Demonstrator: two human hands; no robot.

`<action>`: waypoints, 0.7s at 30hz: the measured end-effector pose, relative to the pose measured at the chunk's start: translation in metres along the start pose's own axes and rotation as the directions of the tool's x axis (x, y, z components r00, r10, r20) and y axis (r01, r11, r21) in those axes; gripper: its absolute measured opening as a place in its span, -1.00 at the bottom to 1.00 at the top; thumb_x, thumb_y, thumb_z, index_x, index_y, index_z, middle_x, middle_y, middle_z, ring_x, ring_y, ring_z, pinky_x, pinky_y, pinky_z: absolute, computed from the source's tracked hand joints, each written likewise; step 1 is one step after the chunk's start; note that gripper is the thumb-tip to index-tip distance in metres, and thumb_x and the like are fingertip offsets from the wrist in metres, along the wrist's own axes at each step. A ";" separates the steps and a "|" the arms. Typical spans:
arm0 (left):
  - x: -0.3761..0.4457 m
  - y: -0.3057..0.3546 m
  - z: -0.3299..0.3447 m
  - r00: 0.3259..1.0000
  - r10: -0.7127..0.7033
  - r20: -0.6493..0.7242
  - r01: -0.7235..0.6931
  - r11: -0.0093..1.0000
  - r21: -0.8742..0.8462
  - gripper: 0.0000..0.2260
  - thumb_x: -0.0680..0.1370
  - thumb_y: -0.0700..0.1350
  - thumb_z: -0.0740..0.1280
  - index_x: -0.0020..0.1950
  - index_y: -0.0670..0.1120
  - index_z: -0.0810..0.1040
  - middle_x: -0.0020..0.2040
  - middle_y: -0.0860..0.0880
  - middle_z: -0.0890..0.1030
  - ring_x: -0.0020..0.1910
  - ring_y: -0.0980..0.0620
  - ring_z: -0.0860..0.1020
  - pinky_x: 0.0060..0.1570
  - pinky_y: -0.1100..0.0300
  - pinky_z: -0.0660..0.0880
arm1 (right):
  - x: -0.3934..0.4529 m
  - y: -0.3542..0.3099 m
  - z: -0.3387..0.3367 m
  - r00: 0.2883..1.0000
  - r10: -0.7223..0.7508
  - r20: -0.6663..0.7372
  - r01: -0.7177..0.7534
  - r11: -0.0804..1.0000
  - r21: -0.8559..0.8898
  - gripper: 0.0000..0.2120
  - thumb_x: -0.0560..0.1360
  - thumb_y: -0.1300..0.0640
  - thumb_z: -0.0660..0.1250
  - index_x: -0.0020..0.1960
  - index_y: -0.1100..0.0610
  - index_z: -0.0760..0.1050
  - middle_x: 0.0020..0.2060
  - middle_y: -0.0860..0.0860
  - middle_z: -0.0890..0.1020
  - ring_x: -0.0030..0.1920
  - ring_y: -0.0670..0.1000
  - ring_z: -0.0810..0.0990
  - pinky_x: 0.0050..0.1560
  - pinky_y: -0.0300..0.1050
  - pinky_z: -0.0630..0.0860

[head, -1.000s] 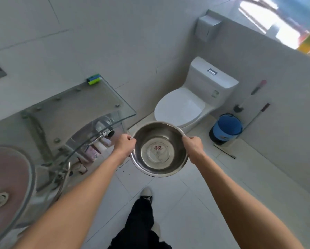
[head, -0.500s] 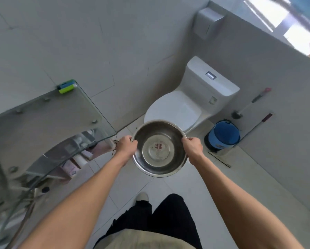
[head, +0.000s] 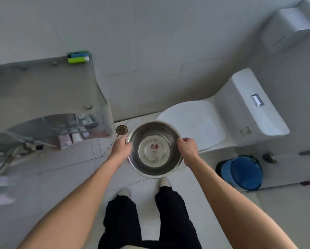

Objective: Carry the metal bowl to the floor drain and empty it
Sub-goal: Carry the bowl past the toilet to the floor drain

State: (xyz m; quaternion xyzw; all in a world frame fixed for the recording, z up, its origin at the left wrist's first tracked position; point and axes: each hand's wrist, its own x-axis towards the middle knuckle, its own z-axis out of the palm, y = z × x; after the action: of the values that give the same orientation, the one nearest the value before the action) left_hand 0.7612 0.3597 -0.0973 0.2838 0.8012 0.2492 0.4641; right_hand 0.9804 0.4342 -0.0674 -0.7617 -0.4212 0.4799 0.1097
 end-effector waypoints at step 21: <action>0.165 -0.254 0.056 0.950 -0.237 -0.204 0.196 0.959 -0.203 -0.79 0.63 -0.17 0.18 0.12 -0.16 0.60 0.01 -0.24 0.68 -0.15 -0.15 0.63 -0.15 -0.01 0.64 | 0.213 0.110 0.246 0.901 -0.039 0.432 0.146 0.965 -0.217 -0.75 0.57 0.10 0.25 -0.04 0.29 0.57 -0.20 0.15 0.60 -0.18 0.17 0.66 -0.05 0.13 0.67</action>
State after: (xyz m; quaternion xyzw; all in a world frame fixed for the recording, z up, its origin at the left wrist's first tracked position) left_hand 0.6872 0.2993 -0.3897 0.1204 0.8492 0.2989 0.4184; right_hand 0.8763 0.4668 -0.3931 -0.6259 -0.5265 0.5726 -0.0560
